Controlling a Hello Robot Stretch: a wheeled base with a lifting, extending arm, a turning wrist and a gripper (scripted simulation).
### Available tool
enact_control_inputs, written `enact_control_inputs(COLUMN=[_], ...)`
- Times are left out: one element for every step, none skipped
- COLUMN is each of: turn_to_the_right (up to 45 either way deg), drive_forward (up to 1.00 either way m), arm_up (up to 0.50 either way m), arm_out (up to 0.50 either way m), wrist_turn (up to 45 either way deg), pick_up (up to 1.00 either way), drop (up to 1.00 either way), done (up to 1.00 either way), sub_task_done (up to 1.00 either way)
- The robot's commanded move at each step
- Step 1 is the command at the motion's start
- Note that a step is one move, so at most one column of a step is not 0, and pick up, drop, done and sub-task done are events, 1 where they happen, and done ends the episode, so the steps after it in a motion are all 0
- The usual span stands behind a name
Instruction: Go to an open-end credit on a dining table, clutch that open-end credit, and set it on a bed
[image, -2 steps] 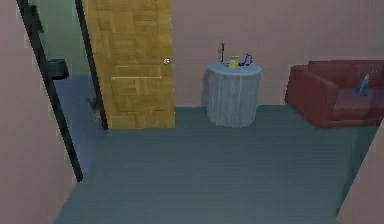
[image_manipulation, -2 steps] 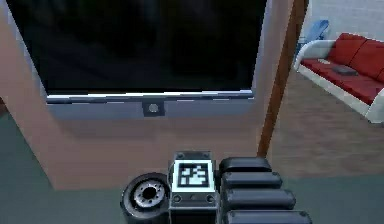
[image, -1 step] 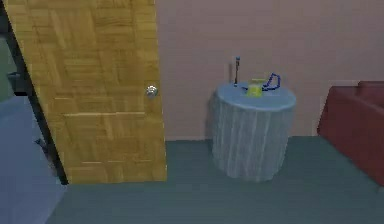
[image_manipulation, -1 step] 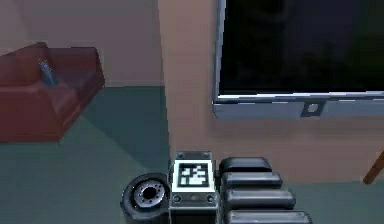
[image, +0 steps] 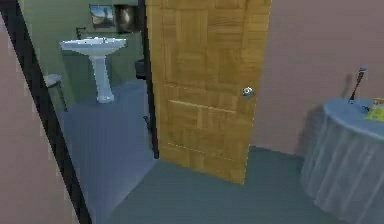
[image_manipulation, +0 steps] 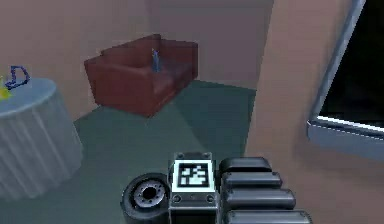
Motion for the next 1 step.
enact_control_inputs(turn_to_the_right=[0.0], drive_forward=[1.00], arm_up=[0.00], arm_out=[0.00], wrist_turn=[0.0], pick_up=[0.00], drop=[0.00], done=[0.00], sub_task_done=[0.00])
